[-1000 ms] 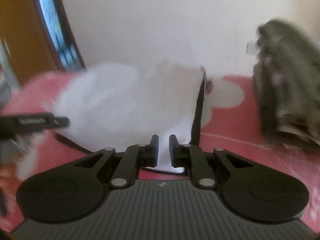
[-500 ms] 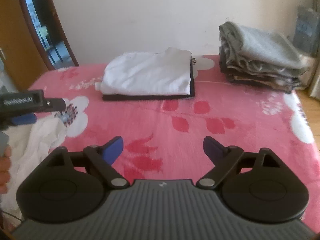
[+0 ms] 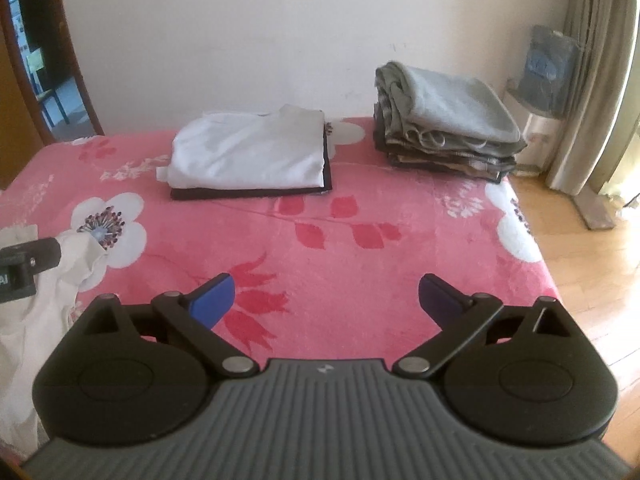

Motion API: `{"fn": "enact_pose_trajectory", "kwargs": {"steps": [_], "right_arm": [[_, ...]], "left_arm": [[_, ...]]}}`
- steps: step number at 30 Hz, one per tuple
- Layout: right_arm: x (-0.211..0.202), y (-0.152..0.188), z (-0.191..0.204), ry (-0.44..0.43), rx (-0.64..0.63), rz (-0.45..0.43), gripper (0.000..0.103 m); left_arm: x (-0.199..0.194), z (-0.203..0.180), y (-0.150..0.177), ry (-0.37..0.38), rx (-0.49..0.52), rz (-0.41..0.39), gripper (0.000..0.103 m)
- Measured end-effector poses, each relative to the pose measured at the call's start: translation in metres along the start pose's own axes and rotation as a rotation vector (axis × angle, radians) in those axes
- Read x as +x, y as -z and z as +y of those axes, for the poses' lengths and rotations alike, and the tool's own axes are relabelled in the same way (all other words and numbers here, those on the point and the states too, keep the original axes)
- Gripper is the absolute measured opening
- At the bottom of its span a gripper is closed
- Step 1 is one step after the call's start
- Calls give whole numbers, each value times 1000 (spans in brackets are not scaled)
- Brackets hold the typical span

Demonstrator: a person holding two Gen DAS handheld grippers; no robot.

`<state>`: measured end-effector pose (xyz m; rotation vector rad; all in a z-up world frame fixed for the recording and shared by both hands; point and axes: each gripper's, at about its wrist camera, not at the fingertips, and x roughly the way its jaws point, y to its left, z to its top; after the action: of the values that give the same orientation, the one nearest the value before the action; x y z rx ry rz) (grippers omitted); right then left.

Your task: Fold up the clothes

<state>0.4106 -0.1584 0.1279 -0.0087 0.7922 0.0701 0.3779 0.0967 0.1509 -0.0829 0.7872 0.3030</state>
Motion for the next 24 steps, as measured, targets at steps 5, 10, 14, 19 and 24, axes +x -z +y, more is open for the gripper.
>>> {"fn": "enact_pose_trajectory", "kwargs": {"steps": [5, 10, 14, 19, 24], "right_arm": [[-15, 5, 6, 44, -31, -27, 102], [-16, 7, 9, 72, -10, 11, 102], [-16, 10, 15, 95, -23, 23, 102], [-16, 15, 24, 87, -48, 32, 102], [-21, 15, 28, 72, -62, 22, 102]], "left_arm": [[-3, 9, 4, -1, -83, 23, 102], [-3, 12, 7, -20, -78, 26, 102], [-5, 10, 10, -34, -50, 25, 102], [-7, 6, 14, -33, -33, 39, 102], [-13, 3, 17, -40, -15, 27, 102]]}}
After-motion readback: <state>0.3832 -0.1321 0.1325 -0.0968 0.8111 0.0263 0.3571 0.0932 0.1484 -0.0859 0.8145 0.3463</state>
